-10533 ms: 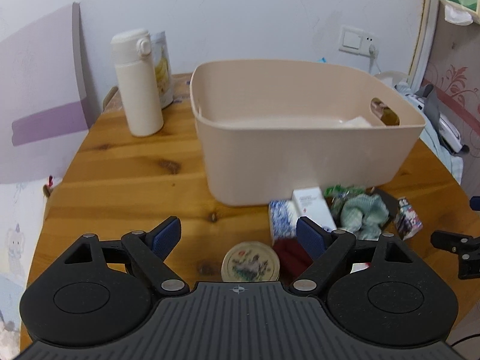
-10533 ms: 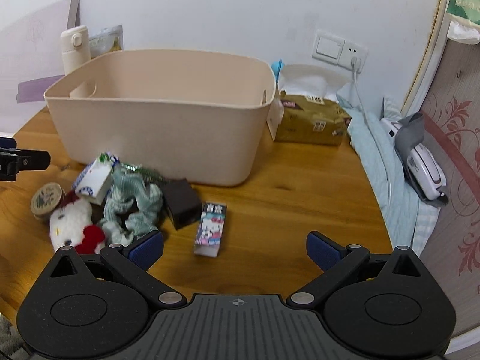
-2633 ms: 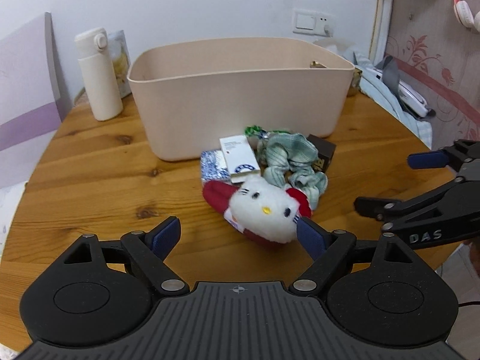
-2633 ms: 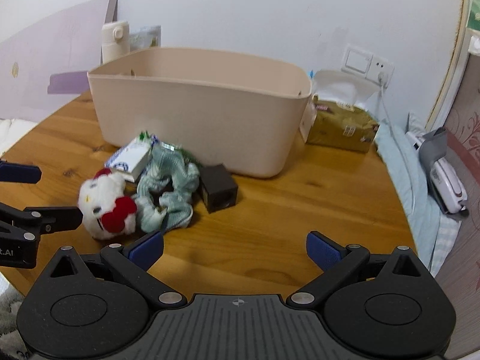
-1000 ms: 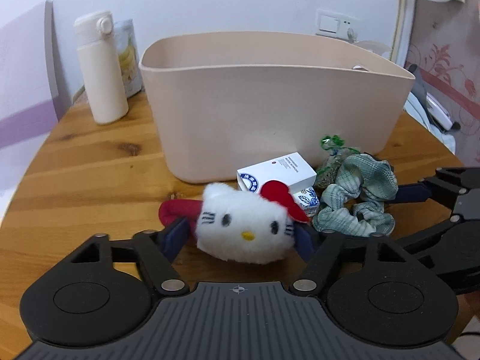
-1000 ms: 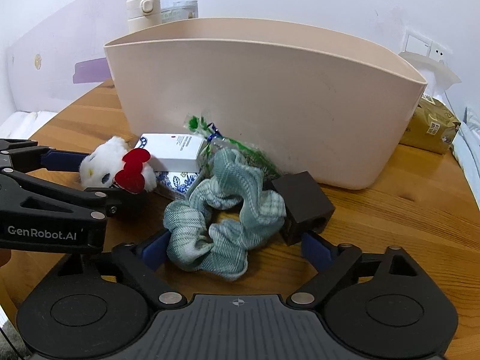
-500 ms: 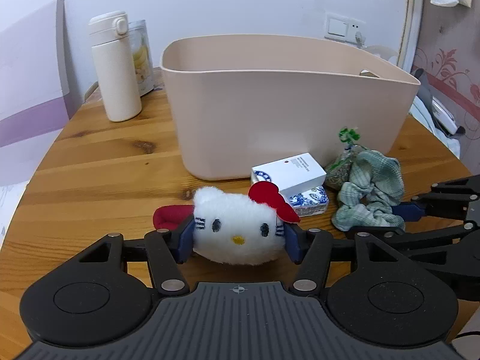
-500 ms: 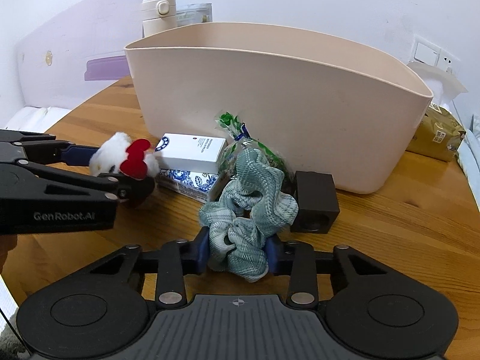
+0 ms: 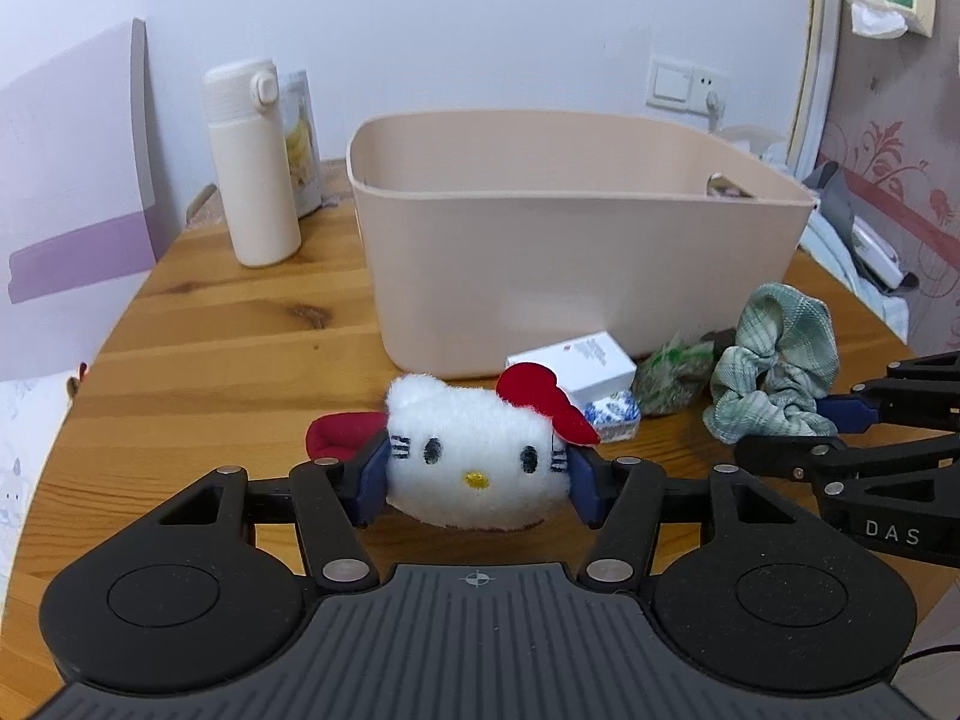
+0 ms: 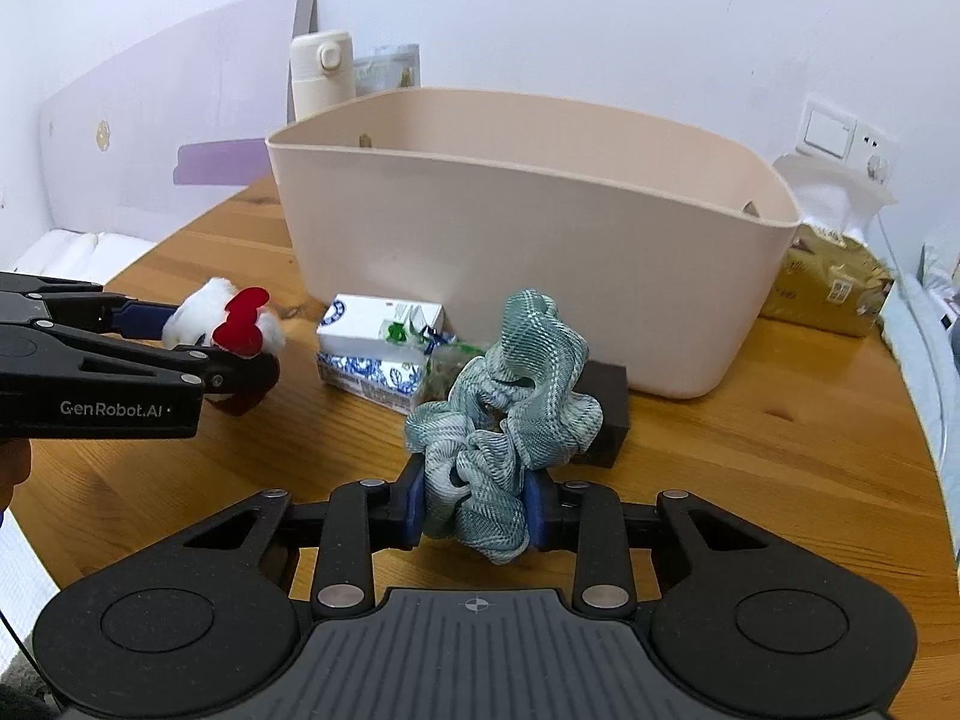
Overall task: Organize objects
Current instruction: 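Lift the plush and scrunchie toward the beige bin with both tools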
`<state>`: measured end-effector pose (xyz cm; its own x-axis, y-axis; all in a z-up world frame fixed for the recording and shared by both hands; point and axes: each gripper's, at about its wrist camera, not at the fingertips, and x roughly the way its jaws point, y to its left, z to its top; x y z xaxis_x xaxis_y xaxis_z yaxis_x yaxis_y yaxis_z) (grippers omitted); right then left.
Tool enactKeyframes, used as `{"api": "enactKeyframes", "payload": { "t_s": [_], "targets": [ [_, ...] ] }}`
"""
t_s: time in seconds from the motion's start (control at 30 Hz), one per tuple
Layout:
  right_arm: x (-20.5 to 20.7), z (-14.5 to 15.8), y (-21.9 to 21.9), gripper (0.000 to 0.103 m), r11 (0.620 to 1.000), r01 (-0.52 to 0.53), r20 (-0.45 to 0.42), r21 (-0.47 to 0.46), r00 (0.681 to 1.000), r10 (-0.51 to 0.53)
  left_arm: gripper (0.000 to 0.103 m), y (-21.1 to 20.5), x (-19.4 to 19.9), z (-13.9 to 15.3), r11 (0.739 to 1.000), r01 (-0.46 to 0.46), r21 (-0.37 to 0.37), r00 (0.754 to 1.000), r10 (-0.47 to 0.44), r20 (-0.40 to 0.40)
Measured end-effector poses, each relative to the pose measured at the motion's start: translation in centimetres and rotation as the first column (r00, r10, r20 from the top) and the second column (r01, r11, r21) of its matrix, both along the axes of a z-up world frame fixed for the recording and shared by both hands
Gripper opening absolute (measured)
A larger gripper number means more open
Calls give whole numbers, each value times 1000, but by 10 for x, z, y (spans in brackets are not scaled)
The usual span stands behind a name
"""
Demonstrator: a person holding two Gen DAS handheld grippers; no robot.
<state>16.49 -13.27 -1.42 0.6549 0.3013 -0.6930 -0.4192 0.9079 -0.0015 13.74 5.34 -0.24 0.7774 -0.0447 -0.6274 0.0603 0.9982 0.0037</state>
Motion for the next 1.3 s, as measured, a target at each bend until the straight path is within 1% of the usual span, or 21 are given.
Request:
{"api": "enactKeyframes", "payload": {
  "t_s": [0.13, 0.3, 0.63, 0.83, 1.03, 1.2, 1.3],
  "targets": [
    [-6, 10, -2, 30, 1000, 7, 23, 8, 1000, -7, 59, -1, -6, 14, 1000, 5, 12, 999, -5, 39],
    [-8, 25, -7, 30, 1000, 21, 59, 19, 998, -22, 59, -1, -9, 38, 1000, 13, 27, 995, -16, 102],
    [-6, 70, -16, 30, 998, 51, 183, 32, 981, -56, 59, -5, 3, 80, 999, 11, 47, 977, -21, 213],
    [3, 88, -21, 30, 992, 108, 224, 66, 967, -120, 59, -5, 18, 99, 999, 0, 52, 966, -14, 258],
    [17, 97, -24, 30, 988, 126, 245, 88, 959, -144, 59, -9, 39, 111, 998, -4, 64, 963, -13, 269],
    [34, 102, -22, 30, 988, 129, 258, 89, 955, -148, 59, -10, 65, 111, 999, 7, 31, 970, -15, 243],
    [46, 103, -19, 30, 988, 129, 262, 79, 954, -146, 59, -14, 79, 109, 999, 13, 32, 973, -20, 232]
  ]
}}
